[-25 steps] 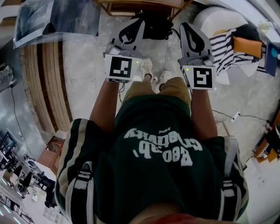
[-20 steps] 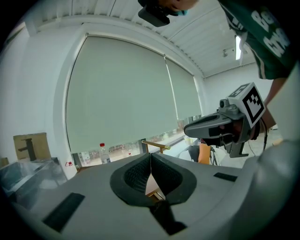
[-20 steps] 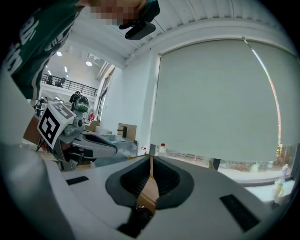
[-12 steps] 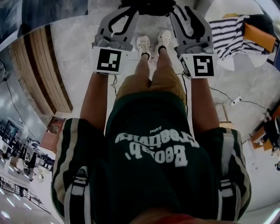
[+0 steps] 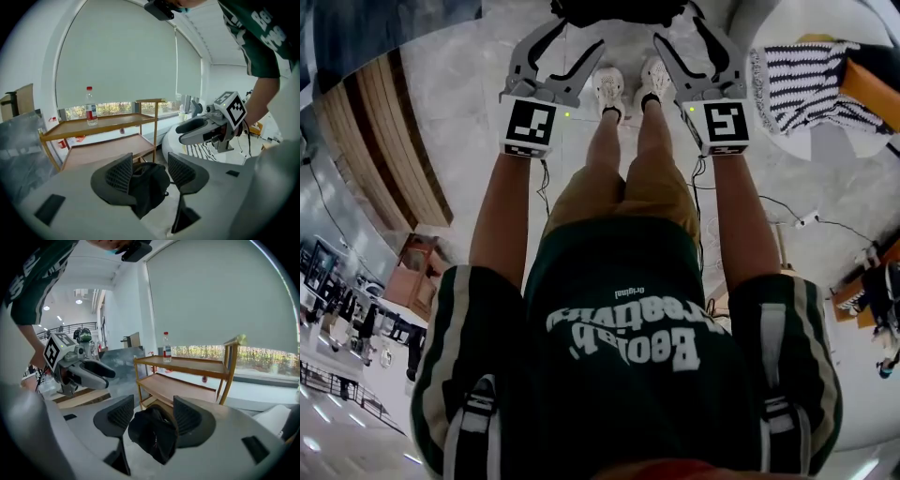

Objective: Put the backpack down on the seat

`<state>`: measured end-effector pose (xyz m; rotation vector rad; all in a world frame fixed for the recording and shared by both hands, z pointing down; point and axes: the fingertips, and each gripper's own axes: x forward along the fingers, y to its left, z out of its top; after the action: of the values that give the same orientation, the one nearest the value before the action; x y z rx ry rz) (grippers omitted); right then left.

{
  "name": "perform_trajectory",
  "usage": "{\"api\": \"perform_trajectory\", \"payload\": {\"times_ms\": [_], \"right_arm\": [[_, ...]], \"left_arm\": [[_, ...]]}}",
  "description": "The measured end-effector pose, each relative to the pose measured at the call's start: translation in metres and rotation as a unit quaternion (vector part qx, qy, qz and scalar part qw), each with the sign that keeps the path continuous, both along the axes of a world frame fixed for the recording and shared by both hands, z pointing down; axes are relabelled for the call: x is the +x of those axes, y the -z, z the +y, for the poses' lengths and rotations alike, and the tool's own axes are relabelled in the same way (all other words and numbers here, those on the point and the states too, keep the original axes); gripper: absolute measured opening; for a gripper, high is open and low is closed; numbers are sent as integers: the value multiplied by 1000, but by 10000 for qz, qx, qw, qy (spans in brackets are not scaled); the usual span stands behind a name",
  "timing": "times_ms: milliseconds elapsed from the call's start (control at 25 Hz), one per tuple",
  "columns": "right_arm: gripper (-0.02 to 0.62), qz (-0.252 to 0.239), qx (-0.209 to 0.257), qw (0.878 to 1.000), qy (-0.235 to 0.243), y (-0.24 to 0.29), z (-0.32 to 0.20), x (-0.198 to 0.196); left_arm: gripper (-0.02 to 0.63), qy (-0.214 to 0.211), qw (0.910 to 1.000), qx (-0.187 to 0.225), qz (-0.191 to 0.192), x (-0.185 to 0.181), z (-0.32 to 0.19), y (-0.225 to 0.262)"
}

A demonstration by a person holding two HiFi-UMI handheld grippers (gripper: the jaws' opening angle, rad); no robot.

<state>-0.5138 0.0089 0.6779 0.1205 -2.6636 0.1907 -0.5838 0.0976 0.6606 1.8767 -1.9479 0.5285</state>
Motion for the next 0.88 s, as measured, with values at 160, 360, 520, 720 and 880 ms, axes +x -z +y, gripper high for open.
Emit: {"api": "perform_trajectory", "payload": {"times_ms": [160,360,520,720,880], "right_arm": [[250,338,-186,9991,187,-49,-1,-2],[256,657,-357,9969,245,-106,-8,0],[258,869,-294,9950,403,-150,-11,-4],[258,1068,-367,9928,392,-219,-20,-3],[259,1215,-595,9897,469,-280,-26,-9]], "left_arm": [[272,146,9994,-249,179,-12,0,-38],[278,295,9978,-517,303,-27,-1,-94],[288,213,9966,-687,408,-35,-3,-143],[293,231,9938,-903,605,-35,4,-216],[301,301,9890,-1199,815,-43,12,-286]]}}
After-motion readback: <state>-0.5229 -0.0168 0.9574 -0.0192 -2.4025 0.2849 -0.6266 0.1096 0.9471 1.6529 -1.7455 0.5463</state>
